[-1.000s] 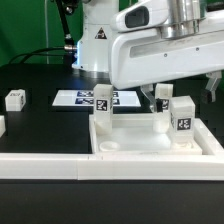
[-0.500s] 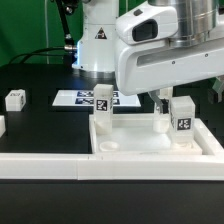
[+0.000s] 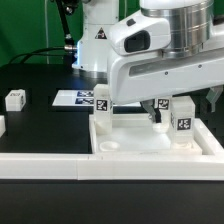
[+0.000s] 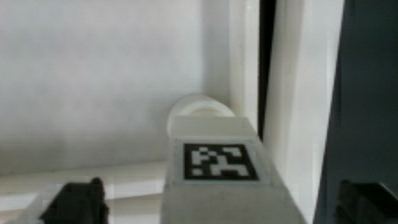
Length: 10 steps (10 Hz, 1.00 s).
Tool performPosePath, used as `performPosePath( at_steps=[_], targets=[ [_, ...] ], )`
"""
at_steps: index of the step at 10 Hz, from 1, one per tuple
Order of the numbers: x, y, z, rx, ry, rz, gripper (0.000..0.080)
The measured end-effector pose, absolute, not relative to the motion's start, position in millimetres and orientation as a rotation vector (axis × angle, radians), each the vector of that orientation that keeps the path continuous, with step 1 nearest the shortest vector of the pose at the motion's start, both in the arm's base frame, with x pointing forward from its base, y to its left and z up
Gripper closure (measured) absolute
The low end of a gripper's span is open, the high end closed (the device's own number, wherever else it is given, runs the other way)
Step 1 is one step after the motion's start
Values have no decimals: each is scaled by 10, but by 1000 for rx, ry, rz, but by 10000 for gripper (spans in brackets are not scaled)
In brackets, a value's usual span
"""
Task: Assemble square table
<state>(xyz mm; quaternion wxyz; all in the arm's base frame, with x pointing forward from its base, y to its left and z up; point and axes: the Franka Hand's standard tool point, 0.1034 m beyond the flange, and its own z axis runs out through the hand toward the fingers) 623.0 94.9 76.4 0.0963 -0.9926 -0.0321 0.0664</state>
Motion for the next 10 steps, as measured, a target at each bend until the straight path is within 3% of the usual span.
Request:
performPosePath(
  at_steps=[1, 3, 4, 5, 10],
  targets=[
    [6229, 950, 763, -2940, -92, 197, 150],
    [6227, 951, 761, -2942, -71, 200, 407],
    [6227, 958, 761, -2945, 31, 209, 407],
    [6226, 961, 760, -2947, 131, 218, 510],
    [6254, 1000, 761, -2897, 670, 226, 510]
  ],
)
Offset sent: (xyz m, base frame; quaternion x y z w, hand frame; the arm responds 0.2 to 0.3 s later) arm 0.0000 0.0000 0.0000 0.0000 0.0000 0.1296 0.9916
